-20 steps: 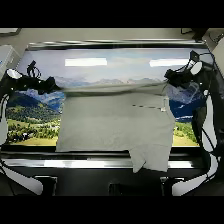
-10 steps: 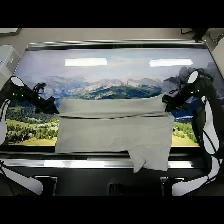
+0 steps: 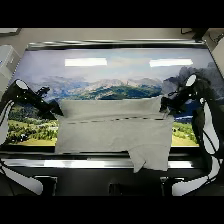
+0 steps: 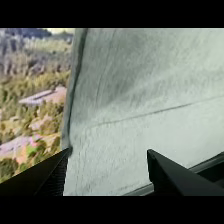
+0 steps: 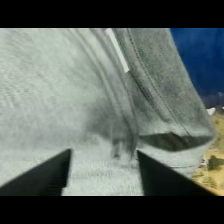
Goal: Fold the clothes and pants, and hang the long-sleeved shirts on hangers.
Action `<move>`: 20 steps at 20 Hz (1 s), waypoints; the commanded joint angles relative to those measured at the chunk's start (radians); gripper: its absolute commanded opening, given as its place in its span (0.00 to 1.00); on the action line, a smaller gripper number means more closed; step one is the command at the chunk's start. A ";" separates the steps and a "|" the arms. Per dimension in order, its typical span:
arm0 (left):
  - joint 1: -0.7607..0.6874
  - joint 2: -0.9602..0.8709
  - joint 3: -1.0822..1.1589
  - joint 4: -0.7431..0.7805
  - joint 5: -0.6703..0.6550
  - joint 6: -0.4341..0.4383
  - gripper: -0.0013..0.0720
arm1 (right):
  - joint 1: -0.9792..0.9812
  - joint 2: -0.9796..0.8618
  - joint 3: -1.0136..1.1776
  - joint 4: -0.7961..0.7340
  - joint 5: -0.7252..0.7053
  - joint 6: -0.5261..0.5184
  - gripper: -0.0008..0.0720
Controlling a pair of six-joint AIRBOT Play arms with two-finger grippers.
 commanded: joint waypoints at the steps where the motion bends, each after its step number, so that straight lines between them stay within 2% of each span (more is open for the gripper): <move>1: 0.049 0.056 0.014 0.003 -0.056 0.008 0.75 | -0.054 0.051 0.050 0.003 0.079 -0.052 0.80; 3: 0.101 0.136 -0.011 0.015 -0.076 0.011 0.73 | -0.147 0.094 0.042 0.000 0.219 -0.054 0.79; 5: 0.134 0.237 -0.136 0.060 -0.047 0.043 0.71 | -0.212 0.152 -0.058 -0.014 0.289 -0.089 0.79; 6: 0.143 0.298 -0.253 0.082 -0.005 0.058 0.71 | -0.229 0.193 -0.140 -0.019 0.273 -0.096 0.79; 8: 0.154 0.421 -0.531 0.080 0.129 0.079 0.62 | -0.240 0.279 -0.320 -0.024 0.193 -0.123 0.79; 10: 0.170 0.516 -0.756 0.080 0.218 0.161 0.62 | -0.240 0.338 -0.446 -0.016 0.136 -0.142 0.79; 12: 0.198 0.550 -0.877 0.080 0.241 0.215 0.62 | -0.240 0.356 -0.497 -0.016 0.133 -0.165 0.79; 18: 0.196 0.543 -0.936 0.007 0.338 0.223 0.62 | -0.240 0.358 -0.504 0.019 0.143 -0.167 0.78; 20: 0.182 0.543 -0.936 -0.038 0.341 0.229 0.50 | -0.240 0.358 -0.504 0.025 0.145 -0.167 0.78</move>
